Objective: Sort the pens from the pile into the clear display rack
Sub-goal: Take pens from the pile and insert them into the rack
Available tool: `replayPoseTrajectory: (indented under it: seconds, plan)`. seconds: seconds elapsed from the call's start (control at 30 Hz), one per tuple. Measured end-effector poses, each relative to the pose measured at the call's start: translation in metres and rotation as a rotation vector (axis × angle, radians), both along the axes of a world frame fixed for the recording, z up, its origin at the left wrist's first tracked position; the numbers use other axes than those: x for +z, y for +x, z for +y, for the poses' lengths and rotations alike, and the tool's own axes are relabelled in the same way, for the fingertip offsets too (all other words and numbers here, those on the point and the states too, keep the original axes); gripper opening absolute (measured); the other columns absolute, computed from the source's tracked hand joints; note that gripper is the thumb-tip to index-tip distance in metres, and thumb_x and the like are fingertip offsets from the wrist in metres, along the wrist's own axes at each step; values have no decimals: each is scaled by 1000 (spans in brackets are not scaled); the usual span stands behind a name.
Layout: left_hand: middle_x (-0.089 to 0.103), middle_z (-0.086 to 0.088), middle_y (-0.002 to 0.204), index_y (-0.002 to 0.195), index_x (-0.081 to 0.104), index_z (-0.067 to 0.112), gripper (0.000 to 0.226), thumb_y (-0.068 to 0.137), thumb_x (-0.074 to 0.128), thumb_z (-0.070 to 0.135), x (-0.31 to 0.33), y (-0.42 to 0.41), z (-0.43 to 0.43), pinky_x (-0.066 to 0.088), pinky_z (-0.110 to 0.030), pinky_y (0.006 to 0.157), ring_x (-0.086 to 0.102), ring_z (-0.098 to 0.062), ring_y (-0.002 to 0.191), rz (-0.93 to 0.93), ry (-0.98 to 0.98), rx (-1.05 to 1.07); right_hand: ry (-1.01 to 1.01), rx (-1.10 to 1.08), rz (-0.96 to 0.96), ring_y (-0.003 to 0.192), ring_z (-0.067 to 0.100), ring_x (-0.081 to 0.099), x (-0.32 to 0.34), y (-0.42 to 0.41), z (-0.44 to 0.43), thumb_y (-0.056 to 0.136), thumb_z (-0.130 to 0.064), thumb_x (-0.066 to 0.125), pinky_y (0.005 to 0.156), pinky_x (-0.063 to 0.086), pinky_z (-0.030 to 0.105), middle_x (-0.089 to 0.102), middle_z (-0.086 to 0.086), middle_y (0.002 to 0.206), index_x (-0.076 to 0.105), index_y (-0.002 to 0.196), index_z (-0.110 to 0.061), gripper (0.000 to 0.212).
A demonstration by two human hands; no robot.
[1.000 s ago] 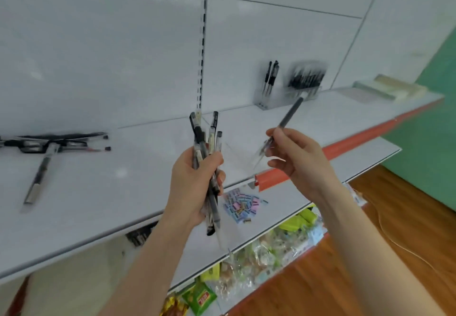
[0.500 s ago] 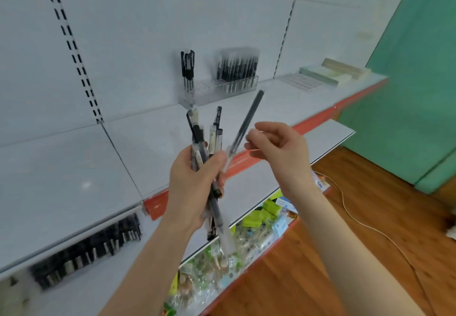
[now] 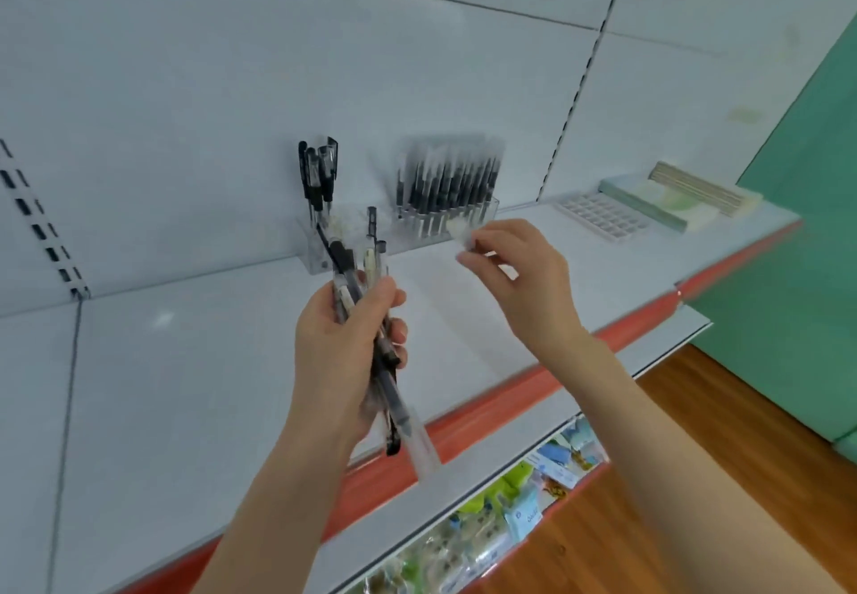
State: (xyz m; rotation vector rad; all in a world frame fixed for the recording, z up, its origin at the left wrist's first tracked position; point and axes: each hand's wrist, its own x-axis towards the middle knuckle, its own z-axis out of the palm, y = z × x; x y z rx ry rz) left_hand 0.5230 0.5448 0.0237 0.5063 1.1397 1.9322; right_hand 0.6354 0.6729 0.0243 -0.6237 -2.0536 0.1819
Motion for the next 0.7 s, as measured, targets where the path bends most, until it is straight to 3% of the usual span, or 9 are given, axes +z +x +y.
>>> replayPoseTrajectory:
  seconds: [0.1, 0.17, 0.27, 0.33, 0.5, 0.7]
  plan:
    - [58, -6, 74, 89, 52, 7, 4, 90, 55, 9, 3, -4, 16, 39, -19, 38, 47, -9, 43, -2, -31, 66, -365, 34, 129, 72, -3, 58, 16, -10, 24, 85, -13, 62, 67, 46, 9, 57, -11, 82, 58, 108, -12, 23]
    - [57, -5, 74, 90, 52, 6, 4, 90, 55, 9, 4, -6, 23, 40, -19, 39, 48, -9, 44, 7, -45, 94, -460, 46, 167, 66, -2, 58, 23, -20, 42, 86, -14, 60, 63, 46, 9, 56, -12, 81, 49, 110, -19, 27]
    - [57, -4, 73, 89, 52, 6, 4, 90, 54, 9, 7, -9, 31, 40, -19, 39, 49, -9, 45, 26, -46, 152, -450, 65, 156, 53, -8, 51, 32, -43, 69, 85, -16, 59, 55, 39, 9, 53, -14, 71, 43, 97, -20, 20]
    - [58, -4, 72, 85, 52, 7, 6, 89, 55, 9, 8, -11, 36, 41, -20, 39, 50, -9, 46, 39, -50, 205, -457, 112, 153, 55, -3, 50, 38, -58, 83, 84, -15, 59, 56, 40, 12, 53, -11, 68, 42, 94, -18, 19]
    - [58, -5, 71, 81, 50, 8, 9, 89, 56, 8, 11, -5, 54, 40, -20, 39, 50, -9, 45, 26, -51, 357, -491, 404, 101, 75, 18, 63, 49, -87, 104, 85, -11, 57, 64, 53, 27, 64, 2, 90, 39, 103, -22, 28]
    - [58, -4, 70, 86, 49, 6, 6, 90, 54, 7, 11, 15, 83, 39, -20, 38, 49, -10, 45, 4, -30, 512, -376, 533, 64, 81, 13, 62, 62, -100, 142, 84, -3, 50, 60, 50, 16, 58, 0, 90, 37, 101, -21, 28]
